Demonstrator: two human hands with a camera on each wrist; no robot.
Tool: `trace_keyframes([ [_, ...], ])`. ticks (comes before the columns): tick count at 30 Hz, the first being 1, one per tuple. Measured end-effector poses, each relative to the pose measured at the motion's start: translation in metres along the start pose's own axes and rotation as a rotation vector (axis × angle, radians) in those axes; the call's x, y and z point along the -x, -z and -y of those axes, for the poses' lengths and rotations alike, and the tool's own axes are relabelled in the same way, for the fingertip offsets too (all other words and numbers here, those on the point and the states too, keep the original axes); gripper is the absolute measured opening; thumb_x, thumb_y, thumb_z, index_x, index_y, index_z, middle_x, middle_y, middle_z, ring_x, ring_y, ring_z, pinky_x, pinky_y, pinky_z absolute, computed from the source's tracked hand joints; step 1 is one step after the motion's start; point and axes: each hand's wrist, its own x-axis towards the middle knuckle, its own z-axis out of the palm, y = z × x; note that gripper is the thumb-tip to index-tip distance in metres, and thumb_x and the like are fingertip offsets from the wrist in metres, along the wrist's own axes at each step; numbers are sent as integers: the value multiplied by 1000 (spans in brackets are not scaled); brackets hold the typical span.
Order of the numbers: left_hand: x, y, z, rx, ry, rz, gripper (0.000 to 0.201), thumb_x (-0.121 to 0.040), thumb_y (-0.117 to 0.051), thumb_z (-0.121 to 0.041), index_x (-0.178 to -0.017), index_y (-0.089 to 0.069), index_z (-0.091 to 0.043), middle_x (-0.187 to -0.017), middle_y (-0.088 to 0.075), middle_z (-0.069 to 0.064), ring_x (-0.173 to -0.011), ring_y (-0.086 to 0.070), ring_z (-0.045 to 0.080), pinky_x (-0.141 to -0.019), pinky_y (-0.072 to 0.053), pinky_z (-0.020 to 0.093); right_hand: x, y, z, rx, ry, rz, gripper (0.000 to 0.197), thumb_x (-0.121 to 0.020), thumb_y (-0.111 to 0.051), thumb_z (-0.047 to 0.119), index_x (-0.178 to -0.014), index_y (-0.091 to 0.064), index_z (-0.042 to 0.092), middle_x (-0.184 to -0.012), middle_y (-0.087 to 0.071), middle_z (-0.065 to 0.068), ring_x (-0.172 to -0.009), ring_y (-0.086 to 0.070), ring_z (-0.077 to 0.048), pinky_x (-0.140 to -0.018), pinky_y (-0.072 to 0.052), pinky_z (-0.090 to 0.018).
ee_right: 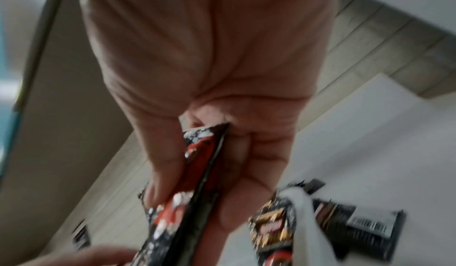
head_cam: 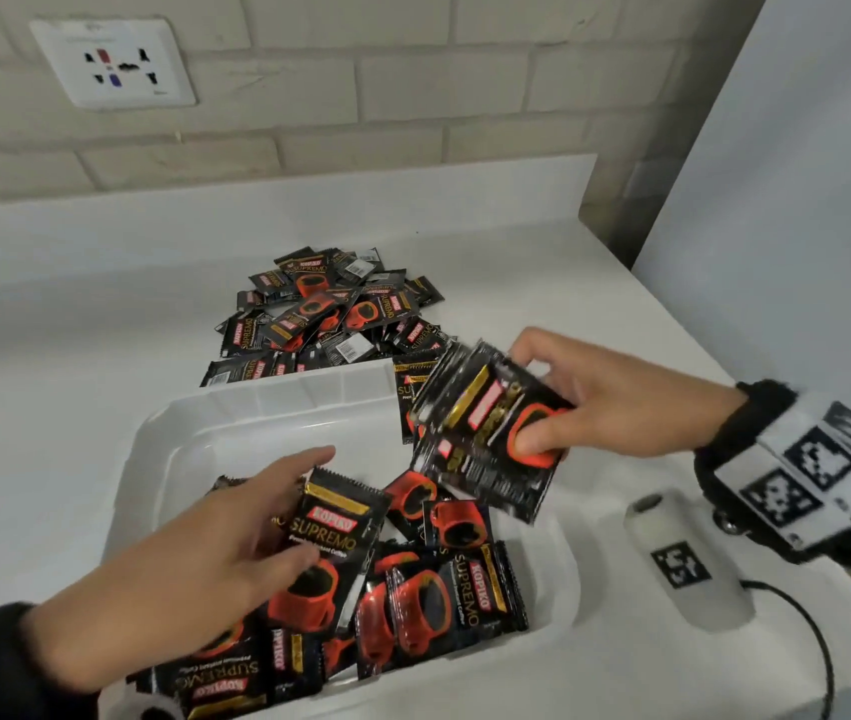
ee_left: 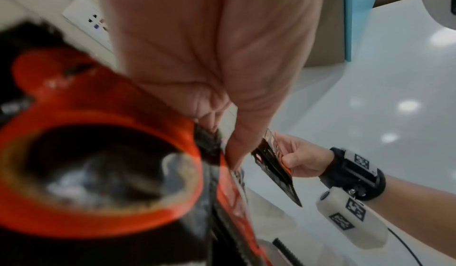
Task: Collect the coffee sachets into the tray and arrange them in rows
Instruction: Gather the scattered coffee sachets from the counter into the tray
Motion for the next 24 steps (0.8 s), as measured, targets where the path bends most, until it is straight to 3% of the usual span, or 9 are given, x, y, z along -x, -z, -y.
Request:
trace_keyframes([
  [3,2,-5,-5,-163,31,67,70,-88,-59,-29,-113,-5,-67,-99,-50,-25,-71,-57,0,-77,-47,17,6,-25,3,168,-75,174,41,-82,-66,6,-99,-35,26,-97,-68,-14,-78,-65,-27,-73,-53,-43],
  [7,5,-7,-8,-268,32,93,75,-86,-62,-33,-116,0,-64,-95,-55,-19,-68,-52,-9,-64,-42,10,5,-48,-1,410,-100,272,45,-86,-62,16,-113,-29,31,-94,-65,1,-72,-59,-10,-71,-53,-29],
  [9,7,-8,-10,-268,22,75,76,-84,-64,-34,-117,-2,-64,-95,-46,-26,-71,-51,-3,-67,-41,10,4,-54,-2,491,-84,291,35,-88,-60,19,-107,-33,30,-79,-56,13,-65,-52,2,-59,-43,-14],
  [11,8,-9,-11,-271,-21,64,75,-85,-64,-31,-114,-3,-64,-101,-33,-37,-80,-49,-6,-75,-40,5,4,-56,0,522,-69,300,27,-88,-60,20,-92,-37,34,-71,-48,19,-61,-50,8,-54,-37,-10],
  [13,8,-9,-8,-258,-75,35,72,-85,-65,-26,-110,-10,-65,-106,-31,-38,-91,-49,-8,-84,-40,4,4,-54,5,523,-42,268,28,-87,-61,18,-85,-41,38,-73,-50,20,-67,-51,10,-58,-37,-8],
  [15,9,-9,-3,-255,-113,0,70,-85,-65,-20,-114,-17,-62,-110,-32,-35,-100,-45,-14,-93,-37,5,3,-52,9,525,-13,222,16,-86,-62,17,-91,-51,28,-85,-51,17,-79,-53,2,-69,-43,-16],
  [18,12,-10,0,-347,-174,-21,68,-87,-61,-25,-119,-11,-58,-117,-19,-41,-109,-26,-26,-93,-17,-7,2,-57,8,605,-20,246,19,-87,-61,20,-79,-46,30,-84,-47,15,-78,-48,-1,-70,-41,-16],
  [20,13,-12,0,-387,-203,-8,63,-88,-58,-33,-120,-10,-56,-119,-10,-45,-113,-14,-28,-90,-6,-10,3,-65,6,670,-68,291,10,-89,-58,25,-91,-50,29,-92,-51,12,-85,-50,-5,-74,-42,-20],
  [24,17,-4,0,-390,-226,1,57,-60,-29,-72,-116,-20,-63,-122,-13,-48,-120,-2,-31,-98,-8,-5,5,-63,10,752,-75,170,44,-90,-54,36,-131,-40,33,-119,-48,12,-108,-47,-6,-91,-41,-26],
])
